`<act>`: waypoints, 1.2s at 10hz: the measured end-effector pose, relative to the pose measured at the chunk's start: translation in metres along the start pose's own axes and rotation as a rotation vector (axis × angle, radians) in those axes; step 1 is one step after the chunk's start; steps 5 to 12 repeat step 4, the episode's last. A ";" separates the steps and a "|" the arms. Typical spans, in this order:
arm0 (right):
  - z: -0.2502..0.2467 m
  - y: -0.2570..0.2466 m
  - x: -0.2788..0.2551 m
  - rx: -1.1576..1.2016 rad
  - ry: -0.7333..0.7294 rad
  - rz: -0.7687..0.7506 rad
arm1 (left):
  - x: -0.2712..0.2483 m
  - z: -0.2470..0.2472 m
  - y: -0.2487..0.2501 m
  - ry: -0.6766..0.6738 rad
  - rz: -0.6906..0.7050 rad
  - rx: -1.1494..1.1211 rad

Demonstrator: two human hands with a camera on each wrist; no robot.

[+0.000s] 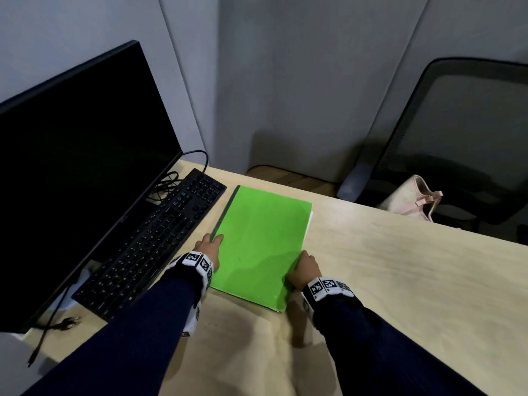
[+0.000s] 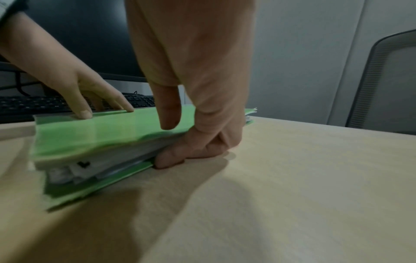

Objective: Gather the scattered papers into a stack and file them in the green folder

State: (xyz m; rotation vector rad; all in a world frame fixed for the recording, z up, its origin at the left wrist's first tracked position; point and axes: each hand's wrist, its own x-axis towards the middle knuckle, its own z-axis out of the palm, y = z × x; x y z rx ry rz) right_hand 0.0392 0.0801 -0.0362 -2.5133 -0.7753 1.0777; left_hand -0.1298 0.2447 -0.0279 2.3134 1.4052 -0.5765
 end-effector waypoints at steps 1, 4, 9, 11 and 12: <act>-0.003 0.004 -0.010 -0.015 -0.023 -0.029 | -0.009 0.003 -0.001 -0.018 0.012 0.038; -0.005 0.027 -0.056 -0.268 -0.088 -0.176 | -0.042 0.003 0.013 -0.067 0.132 0.186; -0.005 0.027 -0.056 -0.268 -0.088 -0.176 | -0.042 0.003 0.013 -0.067 0.132 0.186; -0.005 0.027 -0.056 -0.268 -0.088 -0.176 | -0.042 0.003 0.013 -0.067 0.132 0.186; -0.005 0.027 -0.056 -0.268 -0.088 -0.176 | -0.042 0.003 0.013 -0.067 0.132 0.186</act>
